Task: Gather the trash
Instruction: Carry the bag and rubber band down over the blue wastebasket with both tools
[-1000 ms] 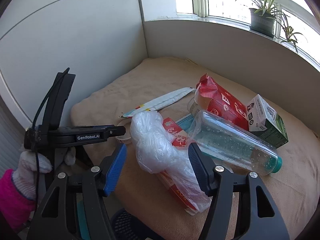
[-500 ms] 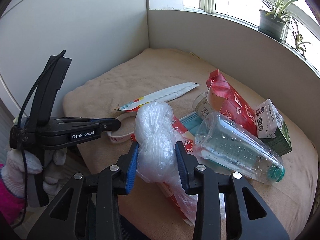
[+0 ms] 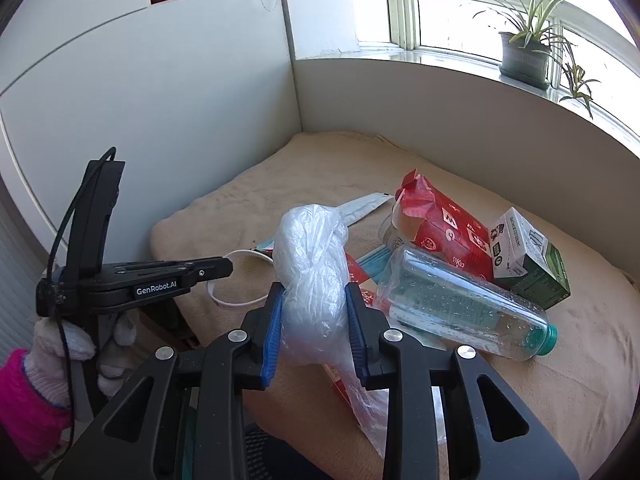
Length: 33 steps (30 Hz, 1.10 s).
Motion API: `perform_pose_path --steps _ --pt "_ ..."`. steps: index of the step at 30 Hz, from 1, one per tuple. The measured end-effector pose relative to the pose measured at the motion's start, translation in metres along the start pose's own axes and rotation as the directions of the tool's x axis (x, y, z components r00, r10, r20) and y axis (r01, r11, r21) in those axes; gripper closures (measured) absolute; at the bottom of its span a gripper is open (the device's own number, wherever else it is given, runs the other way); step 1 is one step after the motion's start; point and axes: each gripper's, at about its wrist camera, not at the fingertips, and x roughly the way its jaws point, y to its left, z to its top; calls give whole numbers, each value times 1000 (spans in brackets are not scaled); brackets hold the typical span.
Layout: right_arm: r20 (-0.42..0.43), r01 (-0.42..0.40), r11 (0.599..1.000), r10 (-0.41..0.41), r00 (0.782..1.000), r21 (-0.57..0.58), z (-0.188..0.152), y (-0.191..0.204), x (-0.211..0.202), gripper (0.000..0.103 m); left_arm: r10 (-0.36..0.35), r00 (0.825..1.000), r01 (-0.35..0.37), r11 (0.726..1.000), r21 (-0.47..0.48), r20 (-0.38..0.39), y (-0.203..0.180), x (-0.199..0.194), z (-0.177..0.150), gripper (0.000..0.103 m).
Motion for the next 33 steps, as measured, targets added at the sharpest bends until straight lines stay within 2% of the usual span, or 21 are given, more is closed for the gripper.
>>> perform_pose_path --steps 7,17,24,33 --pt "82 0 999 -3 997 36 5 -10 -32 76 -6 999 6 1000 6 48 1 -24 1 101" --pt "188 -68 994 50 981 91 -10 -18 -89 76 -50 996 45 997 61 80 -13 -62 -22 101" --pt "195 -115 986 90 977 123 -45 -10 -111 76 -65 995 57 992 110 71 -24 -78 -53 101" --pt "131 -146 971 123 984 188 -104 1 -107 76 -58 998 54 983 175 20 -37 -77 -103 101"
